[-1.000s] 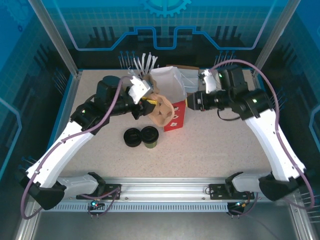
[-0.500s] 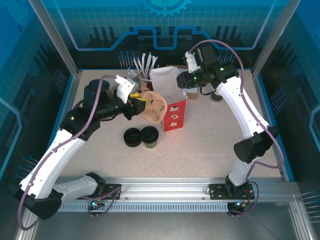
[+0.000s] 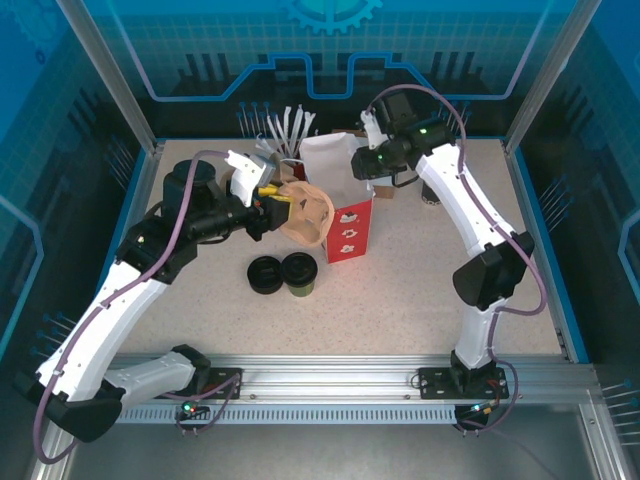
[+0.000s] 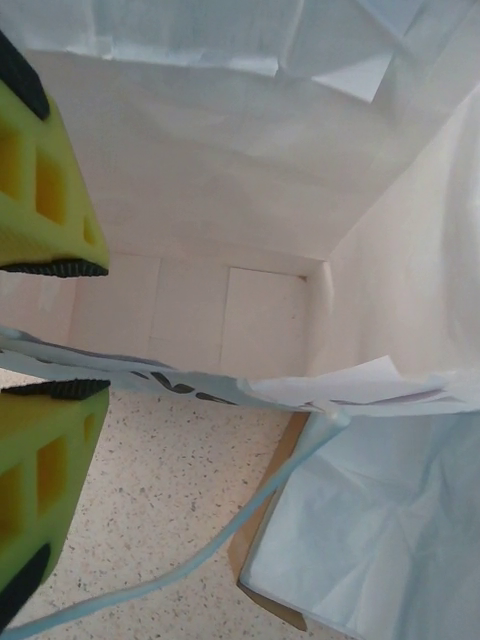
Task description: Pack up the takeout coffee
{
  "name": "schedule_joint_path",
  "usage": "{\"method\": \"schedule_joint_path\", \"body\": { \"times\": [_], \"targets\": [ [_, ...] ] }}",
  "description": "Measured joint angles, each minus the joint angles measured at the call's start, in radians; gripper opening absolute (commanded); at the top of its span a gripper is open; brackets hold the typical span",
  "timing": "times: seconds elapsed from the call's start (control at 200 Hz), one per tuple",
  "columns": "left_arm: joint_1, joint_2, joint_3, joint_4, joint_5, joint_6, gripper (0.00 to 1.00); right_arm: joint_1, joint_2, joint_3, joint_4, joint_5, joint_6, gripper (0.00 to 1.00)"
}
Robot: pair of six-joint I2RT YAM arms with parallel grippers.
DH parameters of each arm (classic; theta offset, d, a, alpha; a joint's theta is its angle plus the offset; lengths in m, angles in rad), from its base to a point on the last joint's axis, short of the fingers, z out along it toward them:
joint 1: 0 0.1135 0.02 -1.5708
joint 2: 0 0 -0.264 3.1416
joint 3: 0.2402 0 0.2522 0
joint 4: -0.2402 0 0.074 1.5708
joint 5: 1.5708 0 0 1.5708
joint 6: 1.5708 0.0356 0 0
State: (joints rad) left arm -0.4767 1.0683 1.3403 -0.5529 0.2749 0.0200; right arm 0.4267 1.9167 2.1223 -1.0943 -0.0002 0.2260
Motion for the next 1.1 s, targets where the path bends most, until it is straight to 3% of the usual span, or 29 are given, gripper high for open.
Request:
{"method": "schedule_joint_path", "body": {
  "times": [0.095,0.205,0.445,0.785,1.101],
  "targets": [
    [0.0,0.0,0.006,-0.009,0.005,-0.008,0.32,-0.002,0.005,0.0,-0.008,0.001,-0.009,0.08],
    [0.0,-0.001,0.012,-0.011,0.011,-0.022,0.32,-0.002,0.005,0.0,-0.01,0.0,-0.008,0.0],
    [0.0,-0.002,0.013,-0.011,0.028,-0.045,0.32,-0.002,-0.047,-0.036,-0.016,0.0,-0.011,0.0],
    [-0.005,0.004,0.017,-0.007,0.121,-0.075,0.31,-0.002,-0.345,-0.205,-0.046,0.001,-0.014,0.0],
    [-0.122,0.107,0.084,-0.003,0.158,-0.072,0.31,-0.002,-0.569,-0.387,-0.078,0.013,-0.013,0.0]
  ]
}}
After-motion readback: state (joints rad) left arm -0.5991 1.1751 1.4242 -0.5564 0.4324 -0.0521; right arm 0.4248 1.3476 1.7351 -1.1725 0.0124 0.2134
